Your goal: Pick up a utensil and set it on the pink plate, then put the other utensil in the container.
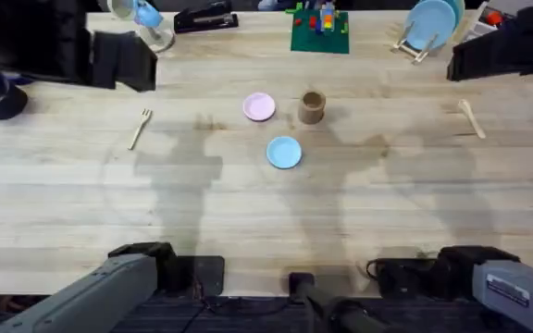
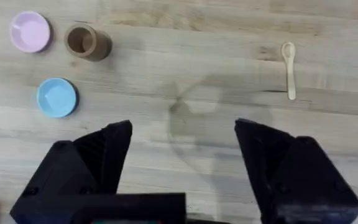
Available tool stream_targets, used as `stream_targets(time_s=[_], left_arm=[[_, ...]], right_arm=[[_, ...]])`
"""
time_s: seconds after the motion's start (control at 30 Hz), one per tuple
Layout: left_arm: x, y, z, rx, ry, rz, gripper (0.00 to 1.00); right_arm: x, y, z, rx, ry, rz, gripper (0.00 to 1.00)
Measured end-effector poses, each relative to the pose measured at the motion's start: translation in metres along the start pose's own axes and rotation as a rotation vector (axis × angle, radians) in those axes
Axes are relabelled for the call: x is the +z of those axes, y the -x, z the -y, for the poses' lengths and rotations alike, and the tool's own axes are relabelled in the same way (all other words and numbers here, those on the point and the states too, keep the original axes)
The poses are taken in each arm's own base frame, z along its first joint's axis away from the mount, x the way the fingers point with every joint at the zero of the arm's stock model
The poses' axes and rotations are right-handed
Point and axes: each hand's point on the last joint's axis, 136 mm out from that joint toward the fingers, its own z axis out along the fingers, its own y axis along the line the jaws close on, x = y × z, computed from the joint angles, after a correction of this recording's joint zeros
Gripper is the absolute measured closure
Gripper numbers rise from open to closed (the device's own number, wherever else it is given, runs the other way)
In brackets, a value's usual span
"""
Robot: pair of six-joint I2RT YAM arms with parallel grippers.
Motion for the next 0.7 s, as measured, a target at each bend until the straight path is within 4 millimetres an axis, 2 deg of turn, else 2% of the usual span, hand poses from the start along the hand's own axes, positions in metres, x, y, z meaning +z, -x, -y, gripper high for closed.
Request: stream_targets(time_s=[0.4,0.7], left_arm=[[0.100,-0.031,-0.023,-0.107,-0.006,-0.106,0.008],[0.146,-0.035,-0.037,-0.074,-0.022,-0.160,0.009]], right_arm=[[0.000,0.000,0.000,0.000,0.000,0.000,0.007],[0.000,0.000,0.000,0.000,0.000,0.000,0.007]])
